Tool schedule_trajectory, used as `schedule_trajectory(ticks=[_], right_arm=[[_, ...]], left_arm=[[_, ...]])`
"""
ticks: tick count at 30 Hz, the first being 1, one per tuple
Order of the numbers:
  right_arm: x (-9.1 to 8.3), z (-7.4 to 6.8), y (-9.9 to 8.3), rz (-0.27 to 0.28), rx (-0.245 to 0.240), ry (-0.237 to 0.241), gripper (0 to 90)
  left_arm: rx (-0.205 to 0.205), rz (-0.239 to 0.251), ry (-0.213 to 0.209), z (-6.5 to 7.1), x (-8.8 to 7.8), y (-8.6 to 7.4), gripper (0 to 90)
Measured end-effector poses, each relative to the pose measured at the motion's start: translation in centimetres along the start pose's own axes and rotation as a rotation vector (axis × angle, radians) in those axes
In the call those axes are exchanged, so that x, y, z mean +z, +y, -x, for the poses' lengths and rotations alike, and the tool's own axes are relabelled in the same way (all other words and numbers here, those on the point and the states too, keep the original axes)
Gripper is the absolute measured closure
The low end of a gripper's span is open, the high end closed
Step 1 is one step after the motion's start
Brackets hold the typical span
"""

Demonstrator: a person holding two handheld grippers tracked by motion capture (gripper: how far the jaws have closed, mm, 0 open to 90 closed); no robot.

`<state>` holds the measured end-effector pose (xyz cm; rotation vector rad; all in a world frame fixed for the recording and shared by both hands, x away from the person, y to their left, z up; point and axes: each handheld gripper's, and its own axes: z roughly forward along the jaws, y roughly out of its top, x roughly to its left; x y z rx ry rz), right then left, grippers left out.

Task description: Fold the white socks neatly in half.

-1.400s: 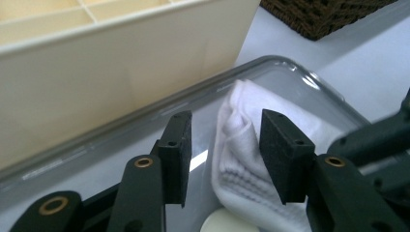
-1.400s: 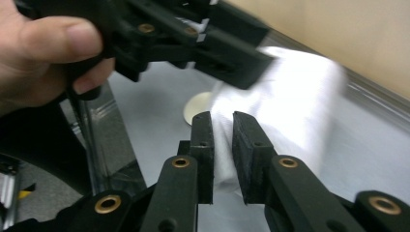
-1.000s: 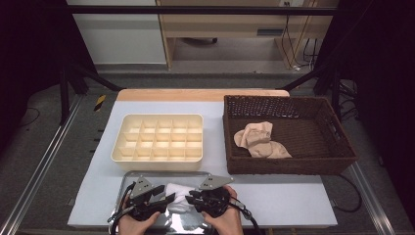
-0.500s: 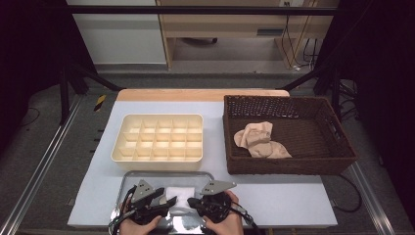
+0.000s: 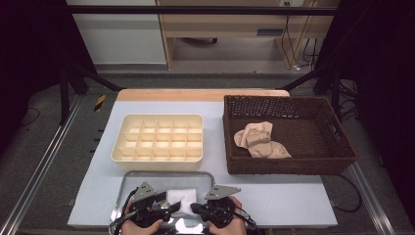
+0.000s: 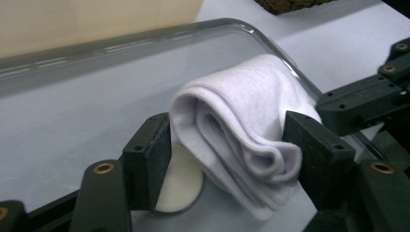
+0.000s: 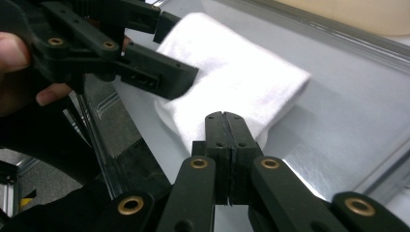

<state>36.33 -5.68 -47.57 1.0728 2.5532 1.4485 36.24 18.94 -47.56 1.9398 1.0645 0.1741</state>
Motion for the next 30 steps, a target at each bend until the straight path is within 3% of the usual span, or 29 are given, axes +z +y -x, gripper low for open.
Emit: schedule_trajectory(ticks=[8, 13, 16, 19, 25, 30], right_arm=[[0.0, 0.1, -0.3, -0.004, 0.000, -0.001, 90.0], [0.0, 0.2, -0.5, -0.008, 0.000, 0.005, 90.0], [0.0, 0.3, -0.6, -0.004, 0.002, 0.004, 90.0], [0.0, 0.3, -0.7, -0.002, 0.003, 0.001, 90.0], [-0.3, 0.4, -0.5, 0.001, -0.007, 0.012, 89.2], [-1.4, 0.8, 0.5, 0.056, -0.007, 0.001, 87.9]], left_arm=[[-0.020, -0.017, -0.034, 0.3, 0.1, -0.1, 39.0], [-0.061, -0.022, -0.073, 0.4, 0.3, -0.1, 49.9], [-0.063, -0.018, -0.084, 0.6, 0.4, 0.0, 57.9], [-0.052, -0.012, -0.081, 0.8, 0.4, 0.1, 65.2], [-0.036, -0.004, -0.088, 1.0, 0.1, 0.9, 69.2], [0.028, 0.017, -0.080, 1.5, -0.7, 2.2, 69.4]])
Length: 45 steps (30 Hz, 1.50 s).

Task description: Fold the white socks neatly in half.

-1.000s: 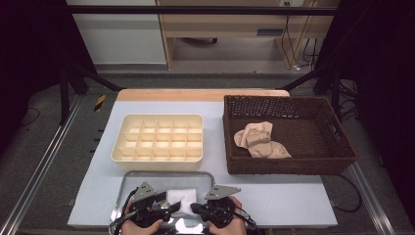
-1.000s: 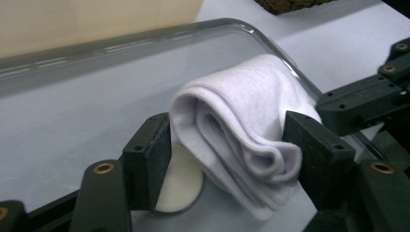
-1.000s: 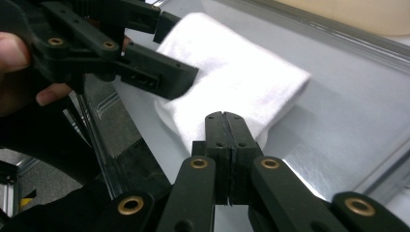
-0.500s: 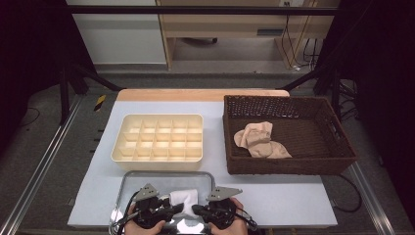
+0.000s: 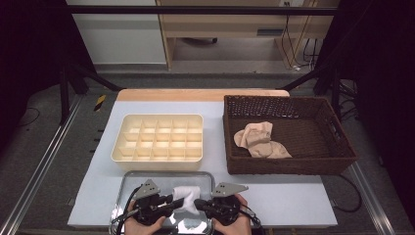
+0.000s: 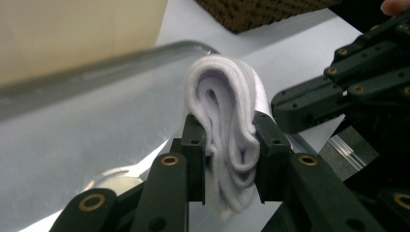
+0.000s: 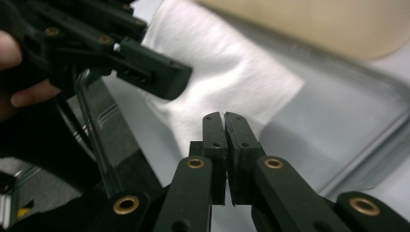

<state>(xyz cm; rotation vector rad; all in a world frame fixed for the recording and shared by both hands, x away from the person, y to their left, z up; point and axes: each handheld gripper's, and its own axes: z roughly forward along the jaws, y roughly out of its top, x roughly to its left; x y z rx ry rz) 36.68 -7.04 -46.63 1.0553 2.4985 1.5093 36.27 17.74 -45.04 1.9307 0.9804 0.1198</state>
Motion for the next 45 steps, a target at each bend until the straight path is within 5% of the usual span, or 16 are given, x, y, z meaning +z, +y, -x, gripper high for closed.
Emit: schedule_trajectory(ticks=[11, 25, 32, 45], right_arm=[[-3.4, 3.0, 0.9, 0.103, -0.006, -0.155, 79.9], [-6.8, 6.7, -1.3, 0.079, 0.022, -0.339, 72.5], [-8.1, 7.3, -1.4, 0.082, 0.018, -0.395, 70.1], [-9.1, 8.0, -2.1, 0.077, 0.042, -0.422, 68.3]], left_arm=[[0.081, 0.041, 0.034, 0.0, -1.0, 2.7, 69.2], [0.077, 0.073, 0.093, -2.6, -3.0, 4.2, 68.9], [0.072, 0.077, 0.099, -3.9, -3.9, 5.2, 68.9], [0.069, 0.118, 0.135, -6.2, -5.6, 7.3, 68.9]])
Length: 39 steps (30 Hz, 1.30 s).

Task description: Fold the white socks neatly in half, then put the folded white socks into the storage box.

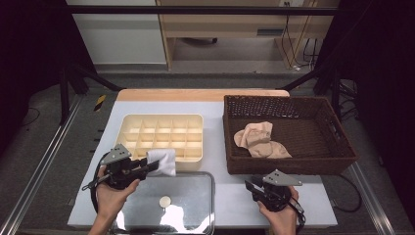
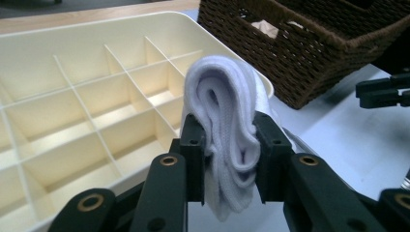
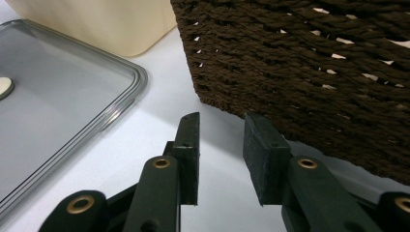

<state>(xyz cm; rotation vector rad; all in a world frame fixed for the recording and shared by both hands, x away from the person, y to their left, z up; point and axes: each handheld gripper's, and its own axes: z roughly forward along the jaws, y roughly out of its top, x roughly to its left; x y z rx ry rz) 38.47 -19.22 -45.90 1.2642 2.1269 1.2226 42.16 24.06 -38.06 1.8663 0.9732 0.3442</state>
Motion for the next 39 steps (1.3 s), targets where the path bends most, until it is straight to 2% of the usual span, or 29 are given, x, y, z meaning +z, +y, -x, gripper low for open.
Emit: schedule_trajectory(ticks=[8, 13, 20, 23, 34, 39], right_arm=[[-0.2, 0.2, -0.1, -0.006, 0.003, -0.005, 67.2], [-0.1, 0.0, -0.2, -0.006, 0.007, -0.001, 66.6], [-0.1, -0.2, -0.4, -0.011, -0.017, -0.008, 66.0], [0.1, -0.3, -0.5, -0.018, -0.019, -0.002, 65.9], [0.3, -0.2, -0.4, -0.025, -0.015, -0.001, 65.9], [0.4, -0.3, -0.4, -0.024, -0.020, 0.001, 65.9]], left_arm=[[-0.002, 0.007, 0.030, -1.3, -1.0, 1.1, 68.9], [-0.019, 0.005, 0.052, -2.4, -1.2, 1.2, 68.9], [-0.012, -0.005, 0.093, -3.8, -1.6, 1.5, 68.9], [-0.019, -0.018, 0.118, -4.7, -1.6, 1.5, 68.9], [-0.063, -0.045, 0.165, -7.5, -1.5, 0.7, 68.9], [-0.061, -0.064, 0.196, -8.3, -1.3, 0.5, 69.0]])
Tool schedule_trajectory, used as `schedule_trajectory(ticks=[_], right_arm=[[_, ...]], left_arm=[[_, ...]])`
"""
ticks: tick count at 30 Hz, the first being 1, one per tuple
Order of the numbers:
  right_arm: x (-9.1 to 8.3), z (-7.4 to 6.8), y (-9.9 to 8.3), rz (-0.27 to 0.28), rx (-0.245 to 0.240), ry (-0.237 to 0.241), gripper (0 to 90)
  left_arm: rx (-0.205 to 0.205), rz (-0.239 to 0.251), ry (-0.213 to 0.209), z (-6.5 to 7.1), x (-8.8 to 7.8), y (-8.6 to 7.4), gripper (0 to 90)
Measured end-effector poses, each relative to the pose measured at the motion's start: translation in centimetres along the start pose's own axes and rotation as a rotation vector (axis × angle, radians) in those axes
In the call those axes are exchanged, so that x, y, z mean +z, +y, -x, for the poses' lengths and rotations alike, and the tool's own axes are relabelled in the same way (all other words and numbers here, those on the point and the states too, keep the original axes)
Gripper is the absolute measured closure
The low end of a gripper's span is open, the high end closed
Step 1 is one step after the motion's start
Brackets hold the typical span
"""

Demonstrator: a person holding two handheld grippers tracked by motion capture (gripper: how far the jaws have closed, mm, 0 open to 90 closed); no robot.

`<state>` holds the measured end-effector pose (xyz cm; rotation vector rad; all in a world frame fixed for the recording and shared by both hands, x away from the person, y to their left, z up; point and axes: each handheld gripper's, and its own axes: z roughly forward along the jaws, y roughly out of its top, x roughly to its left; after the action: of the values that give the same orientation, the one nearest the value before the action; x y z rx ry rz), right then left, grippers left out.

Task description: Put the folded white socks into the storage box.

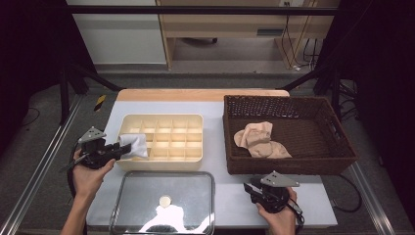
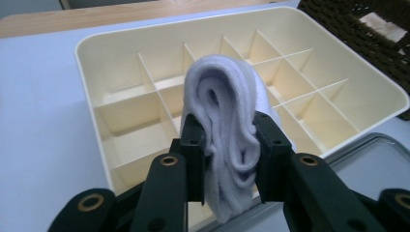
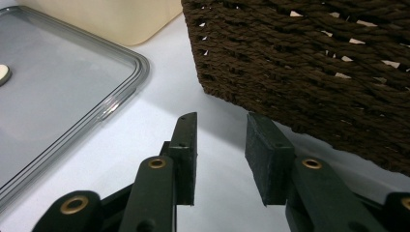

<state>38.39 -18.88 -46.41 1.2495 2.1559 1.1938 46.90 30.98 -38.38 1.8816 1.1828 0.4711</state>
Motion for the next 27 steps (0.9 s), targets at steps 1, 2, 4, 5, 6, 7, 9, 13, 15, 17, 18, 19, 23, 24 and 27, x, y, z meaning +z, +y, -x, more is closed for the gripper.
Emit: schedule_trajectory(ticks=[1, 2, 4, 5, 6, 7, 9, 13, 15, 17, 18, 19, 23, 24, 27], right_arm=[[0.0, 0.0, 0.0, -0.001, 0.002, 0.000, 65.9], [0.0, 0.0, 0.0, -0.002, 0.004, 0.001, 65.9], [0.1, 0.0, 0.0, -0.003, 0.003, 0.001, 65.9], [0.1, 0.0, 0.0, -0.004, 0.004, 0.002, 65.9], [0.1, 0.0, 0.0, -0.004, 0.006, 0.005, 65.9], [0.1, 0.0, 0.0, -0.005, 0.008, 0.006, 65.9], [0.1, -0.1, 0.0, -0.007, 0.010, 0.008, 65.9], [0.1, 0.0, -0.1, -0.008, 0.007, 0.010, 65.9], [0.2, -0.1, -0.1, -0.011, 0.011, 0.012, 65.9], [0.2, -0.1, -0.1, -0.011, 0.010, 0.017, 65.8], [0.3, -0.1, -0.1, -0.014, 0.012, 0.020, 65.8], [0.3, -0.1, -0.1, -0.015, 0.012, 0.021, 65.7], [0.4, 0.0, -0.1, -0.019, 0.014, 0.022, 65.7], [0.4, 0.0, -0.1, -0.019, 0.013, 0.026, 65.6], [0.5, -0.1, -0.2, -0.026, 0.020, 0.030, 65.4]], left_arm=[[0.000, -0.003, 0.006, -0.1, 0.1, 0.0, 69.0], [0.000, -0.010, 0.009, -0.2, 0.3, 0.0, 69.0], [0.012, -0.019, 0.020, -0.2, 0.7, -0.1, 69.0], [0.019, -0.030, 0.026, -0.1, 0.9, -0.2, 69.0], [0.020, -0.037, 0.028, -0.1, 1.2, -0.3, 69.1], [0.026, -0.047, 0.031, -0.1, 1.5, -0.3, 69.1], [0.035, -0.063, 0.033, 0.0, 2.0, -0.5, 69.1], [0.051, -0.087, 0.034, 0.2, 2.4, -0.5, 69.3], [0.059, -0.100, 0.032, 0.3, 2.4, -0.5, 69.5], [0.069, -0.117, 0.026, 0.4, 2.4, -0.5, 69.7], [0.072, -0.128, 0.026, 0.5, 2.5, -0.5, 69.9], [0.075, -0.134, 0.024, 0.6, 2.5, -0.5, 70.0], [0.085, -0.153, 0.038, 1.1, 2.9, -0.6, 70.4], [0.088, -0.160, 0.043, 1.2, 3.0, -0.5, 70.4], [0.108, -0.185, 0.060, 1.5, 3.4, -0.3, 70.5]])
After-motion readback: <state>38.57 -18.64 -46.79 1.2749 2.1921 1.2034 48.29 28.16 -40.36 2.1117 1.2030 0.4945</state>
